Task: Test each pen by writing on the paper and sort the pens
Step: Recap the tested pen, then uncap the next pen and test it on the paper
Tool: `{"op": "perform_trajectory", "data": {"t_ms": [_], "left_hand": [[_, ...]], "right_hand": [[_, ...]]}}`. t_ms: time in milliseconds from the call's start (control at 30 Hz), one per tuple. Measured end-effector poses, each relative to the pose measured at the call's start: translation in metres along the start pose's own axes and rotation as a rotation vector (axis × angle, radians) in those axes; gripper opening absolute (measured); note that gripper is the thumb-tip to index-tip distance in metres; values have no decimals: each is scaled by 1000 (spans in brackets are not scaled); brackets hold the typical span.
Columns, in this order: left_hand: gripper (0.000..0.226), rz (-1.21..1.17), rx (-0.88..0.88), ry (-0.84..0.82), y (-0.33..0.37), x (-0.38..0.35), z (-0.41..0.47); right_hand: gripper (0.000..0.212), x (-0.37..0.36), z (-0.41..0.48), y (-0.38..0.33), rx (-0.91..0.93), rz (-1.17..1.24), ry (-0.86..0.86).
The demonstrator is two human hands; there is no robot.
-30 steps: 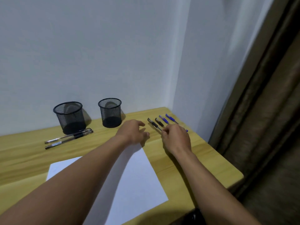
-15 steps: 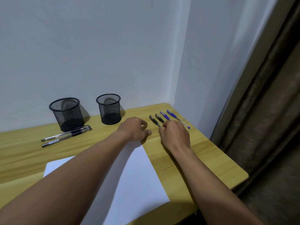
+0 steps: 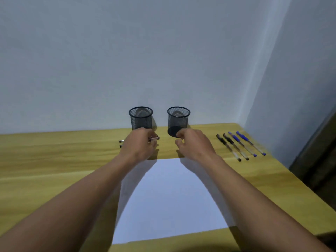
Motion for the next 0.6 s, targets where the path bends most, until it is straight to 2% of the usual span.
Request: {"op": "perform_trajectory", "data": {"t_ms": [233,467,600], "left_hand": [[20,35,123,-12,-88,3,-16],[20,8,93,-19,-99,-10,-19],[25,18,69,-12,-97,-9,-19]], "right_hand": [[34,-74,27,-48,128,34,-197],[38,-108,37,-54,220,-103,-244],[37,-113,39,-59,310,-157,-199]]}}
Point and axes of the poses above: each hand's wrist, its own z-axis towards the middle knuckle, its own x-axis out of the back of the hand, y = z × x, the point moved 7 cm from there along z, towards the middle knuckle, and after that the axes turned 15 degrees about z, right-handed, at the moved point
